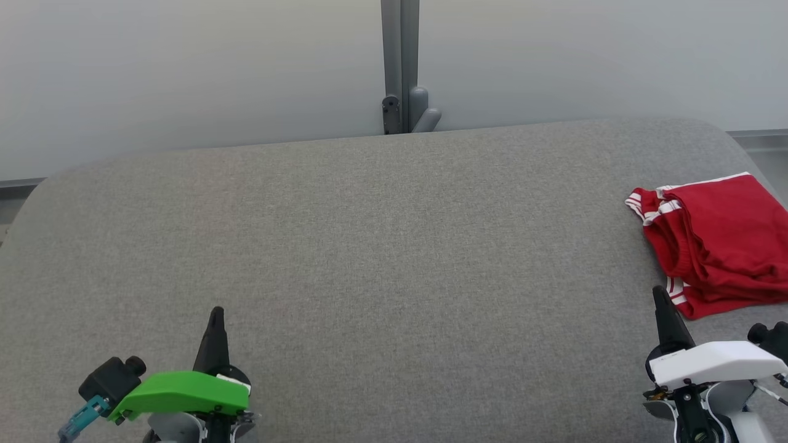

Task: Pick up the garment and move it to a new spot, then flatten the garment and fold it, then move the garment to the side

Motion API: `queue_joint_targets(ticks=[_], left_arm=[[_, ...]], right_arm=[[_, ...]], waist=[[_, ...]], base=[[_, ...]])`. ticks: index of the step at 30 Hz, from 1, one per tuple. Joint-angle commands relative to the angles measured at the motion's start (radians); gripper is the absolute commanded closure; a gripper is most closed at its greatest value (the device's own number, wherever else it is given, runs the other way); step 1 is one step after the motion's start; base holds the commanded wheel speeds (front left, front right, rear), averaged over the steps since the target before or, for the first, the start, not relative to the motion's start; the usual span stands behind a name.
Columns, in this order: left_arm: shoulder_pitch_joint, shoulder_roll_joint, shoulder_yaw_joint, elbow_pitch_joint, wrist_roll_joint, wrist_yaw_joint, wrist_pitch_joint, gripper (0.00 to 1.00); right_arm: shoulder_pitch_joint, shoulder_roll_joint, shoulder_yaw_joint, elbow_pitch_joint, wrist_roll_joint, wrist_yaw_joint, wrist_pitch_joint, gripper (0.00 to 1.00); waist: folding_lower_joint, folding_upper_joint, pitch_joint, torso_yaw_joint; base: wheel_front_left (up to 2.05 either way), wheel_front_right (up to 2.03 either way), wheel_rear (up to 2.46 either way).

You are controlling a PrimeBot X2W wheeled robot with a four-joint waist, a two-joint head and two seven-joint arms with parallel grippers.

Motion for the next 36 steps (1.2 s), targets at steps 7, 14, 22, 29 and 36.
queue_joint_targets(ticks=[7,14,22,29,36], left_arm=[[-0.058,0.001,0.014,0.013,-0.091,-0.018,0.02,1.0],[-0.084,0.001,0.021,0.031,-0.163,-0.027,0.036,1.0],[-0.111,0.0,0.029,0.049,-0.24,-0.037,0.053,1.0],[-0.133,0.0,0.036,0.065,-0.302,-0.045,0.066,1.0],[-0.15,0.0,0.041,0.076,-0.354,-0.053,0.078,1.0]], right_arm=[[-0.045,-0.008,-0.024,0.012,0.101,0.0,0.031,1.0],[-0.064,-0.009,-0.041,0.028,0.179,0.0,0.056,1.0],[-0.083,-0.009,-0.059,0.046,0.262,0.0,0.082,1.0],[-0.099,-0.009,-0.074,0.06,0.33,0.0,0.103,1.0],[-0.112,-0.01,-0.086,0.071,0.385,0.0,0.121,1.0]], waist=[[0.0,0.0,0.005,-0.002],[0.0,0.0,0.01,-0.003],[0.0,0.0,0.016,-0.005],[0.0,0.0,0.021,-0.006],[0.0,0.0,0.025,-0.008]], base=[[0.0,0.0,0.0],[0.0,0.0,0.0],[0.0,0.0,0.0],[0.0,0.0,0.0],[0.0,0.0,0.0]])
